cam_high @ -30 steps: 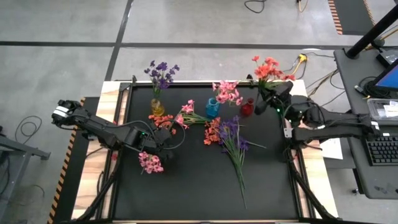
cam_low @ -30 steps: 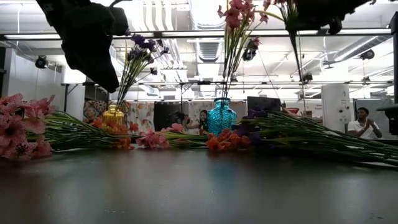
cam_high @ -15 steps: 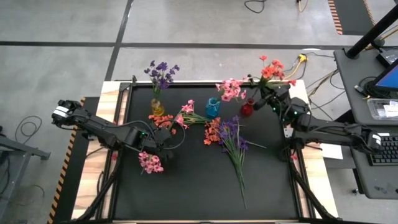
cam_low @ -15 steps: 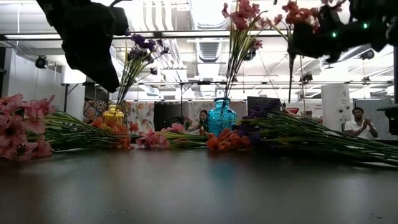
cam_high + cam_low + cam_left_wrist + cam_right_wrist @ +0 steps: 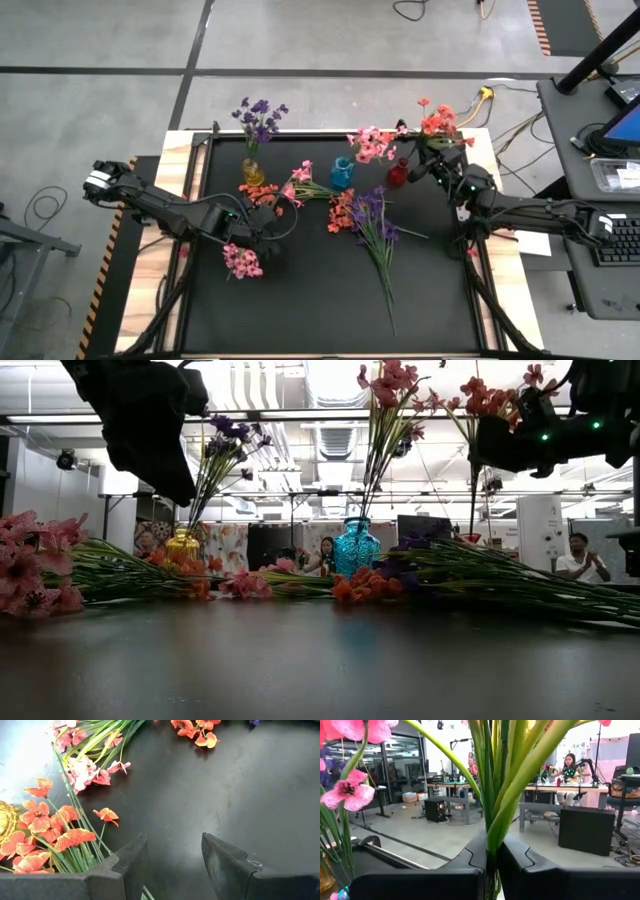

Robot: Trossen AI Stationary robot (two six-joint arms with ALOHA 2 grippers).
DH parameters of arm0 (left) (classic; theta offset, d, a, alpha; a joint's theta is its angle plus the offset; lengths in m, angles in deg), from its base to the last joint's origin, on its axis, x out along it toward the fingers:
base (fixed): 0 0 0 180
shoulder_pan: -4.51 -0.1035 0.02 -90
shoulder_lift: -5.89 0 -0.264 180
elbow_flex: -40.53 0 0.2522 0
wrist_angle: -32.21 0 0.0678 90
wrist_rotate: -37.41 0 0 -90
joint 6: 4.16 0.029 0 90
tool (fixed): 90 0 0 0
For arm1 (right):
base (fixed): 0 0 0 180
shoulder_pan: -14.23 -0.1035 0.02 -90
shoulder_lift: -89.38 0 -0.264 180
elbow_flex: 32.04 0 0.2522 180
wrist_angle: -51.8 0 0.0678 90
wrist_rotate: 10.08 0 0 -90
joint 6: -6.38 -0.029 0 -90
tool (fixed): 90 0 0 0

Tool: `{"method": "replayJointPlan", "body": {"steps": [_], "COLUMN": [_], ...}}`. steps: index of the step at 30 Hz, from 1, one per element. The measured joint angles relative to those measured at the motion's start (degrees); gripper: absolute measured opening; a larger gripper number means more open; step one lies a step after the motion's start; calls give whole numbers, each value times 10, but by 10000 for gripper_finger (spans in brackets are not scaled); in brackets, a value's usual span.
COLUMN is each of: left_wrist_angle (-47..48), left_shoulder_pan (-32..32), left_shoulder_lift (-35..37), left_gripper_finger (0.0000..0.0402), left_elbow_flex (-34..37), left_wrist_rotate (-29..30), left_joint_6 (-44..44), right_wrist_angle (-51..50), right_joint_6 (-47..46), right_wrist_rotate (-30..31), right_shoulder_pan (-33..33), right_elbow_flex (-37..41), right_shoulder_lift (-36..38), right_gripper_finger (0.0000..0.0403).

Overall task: Sort flowers into vase by color
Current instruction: Put the right orange flower into the red vase

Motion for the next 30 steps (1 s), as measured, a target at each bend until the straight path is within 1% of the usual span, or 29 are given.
{"method": "replayJointPlan", "body": {"steps": [4,9,12,20,30], "left_wrist_angle": [0,0,0,-7,-11], "left_shoulder_pan": [0,0,0,0,0], "left_shoulder_lift": [0,0,0,0,-19], "left_gripper_finger": [170,170,170,170,170], "left_elbow_flex": [0,0,0,0,0], "left_wrist_rotate": [0,1,1,9,12], "left_joint_6": [0,0,0,0,-4], "right_wrist_angle": [-4,-13,-42,-221,-508], "right_joint_6": [-12,-25,-35,-80,-135], "right_wrist_rotate": [3,3,4,4,3], "right_shoulder_pan": [0,0,0,0,0], "right_elbow_flex": [2,1,-6,-60,-180], "right_shoulder_lift": [0,0,0,0,1], "right_gripper_finger": [43,85,112,184,281]}}
